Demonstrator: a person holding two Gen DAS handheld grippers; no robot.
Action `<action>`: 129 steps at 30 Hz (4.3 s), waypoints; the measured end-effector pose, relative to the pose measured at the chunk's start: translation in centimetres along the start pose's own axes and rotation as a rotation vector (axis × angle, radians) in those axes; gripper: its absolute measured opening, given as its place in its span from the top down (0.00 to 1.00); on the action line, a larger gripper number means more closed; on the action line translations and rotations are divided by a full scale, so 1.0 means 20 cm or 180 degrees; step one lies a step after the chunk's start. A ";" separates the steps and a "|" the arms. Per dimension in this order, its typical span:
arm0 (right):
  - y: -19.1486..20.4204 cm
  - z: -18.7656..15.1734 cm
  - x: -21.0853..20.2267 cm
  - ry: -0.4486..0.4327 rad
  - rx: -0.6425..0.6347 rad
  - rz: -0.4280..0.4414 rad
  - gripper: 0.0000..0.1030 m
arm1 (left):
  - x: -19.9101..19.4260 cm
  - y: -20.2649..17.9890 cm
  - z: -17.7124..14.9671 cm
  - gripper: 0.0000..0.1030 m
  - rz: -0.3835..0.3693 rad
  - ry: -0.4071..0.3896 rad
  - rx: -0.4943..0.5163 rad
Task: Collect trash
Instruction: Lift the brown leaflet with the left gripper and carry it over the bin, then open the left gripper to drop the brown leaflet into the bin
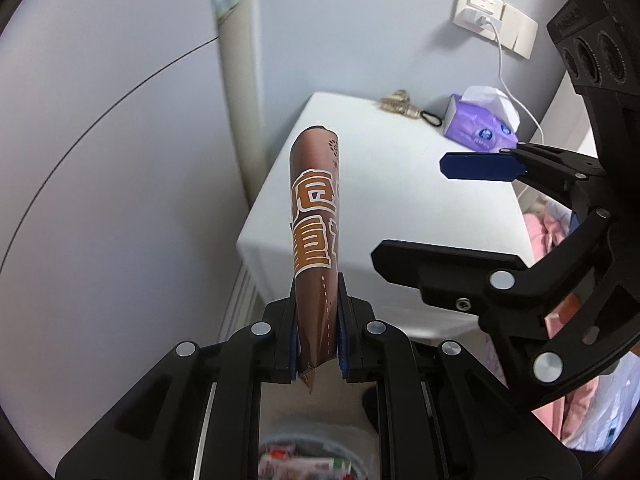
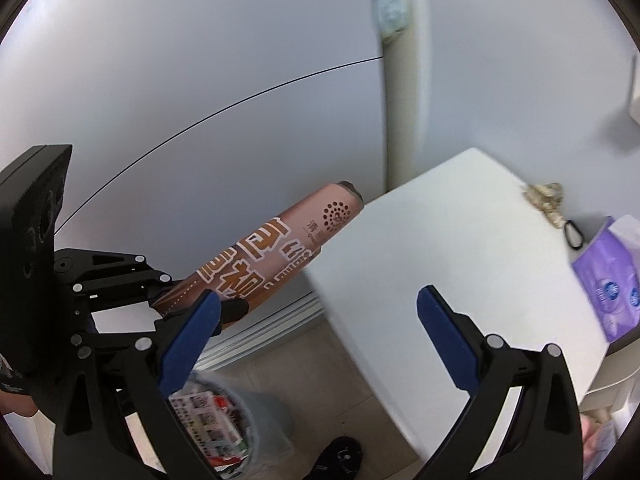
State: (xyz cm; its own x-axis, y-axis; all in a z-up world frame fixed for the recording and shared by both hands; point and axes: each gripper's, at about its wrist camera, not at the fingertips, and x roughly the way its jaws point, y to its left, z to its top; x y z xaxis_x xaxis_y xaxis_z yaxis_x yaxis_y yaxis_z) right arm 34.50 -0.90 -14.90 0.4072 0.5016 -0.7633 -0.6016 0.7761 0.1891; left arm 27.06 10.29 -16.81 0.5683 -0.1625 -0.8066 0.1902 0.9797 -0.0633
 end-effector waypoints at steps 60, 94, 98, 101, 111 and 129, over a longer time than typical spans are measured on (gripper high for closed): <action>1.07 -1.27 0.89 0.1419 -0.1882 0.1023 0.07 | 0.21 0.26 -1.84 0.88 0.0247 0.0805 -0.1437; 1.28 -1.49 1.24 0.1460 -0.2119 0.1113 0.07 | 0.58 0.35 -2.09 0.88 0.0032 0.0988 -0.1586; 1.26 -1.52 1.21 0.1417 -0.2138 0.1128 0.07 | 0.59 0.34 -2.09 0.88 0.0042 0.0967 -0.1562; 1.22 -1.55 1.20 0.1372 -0.2177 0.1143 0.07 | 0.59 0.32 -2.08 0.87 0.0054 0.0939 -0.1517; 1.14 -1.61 1.13 0.1209 -0.2179 0.1209 0.07 | 0.60 0.22 -2.04 0.61 0.0025 0.0872 -0.1147; 1.05 -1.68 0.88 0.1000 -0.2374 0.1070 0.07 | 0.50 0.02 -1.97 0.06 0.0403 0.0651 -0.0886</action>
State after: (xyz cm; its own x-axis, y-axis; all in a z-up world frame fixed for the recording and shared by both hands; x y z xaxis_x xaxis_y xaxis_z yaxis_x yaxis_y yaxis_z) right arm 5.87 11.45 -45.10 -0.0146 0.4453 -0.8953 -0.9930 0.0986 0.0652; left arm 1.35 13.63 -48.08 0.3962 -0.0385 -0.9174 -0.1126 0.9895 -0.0902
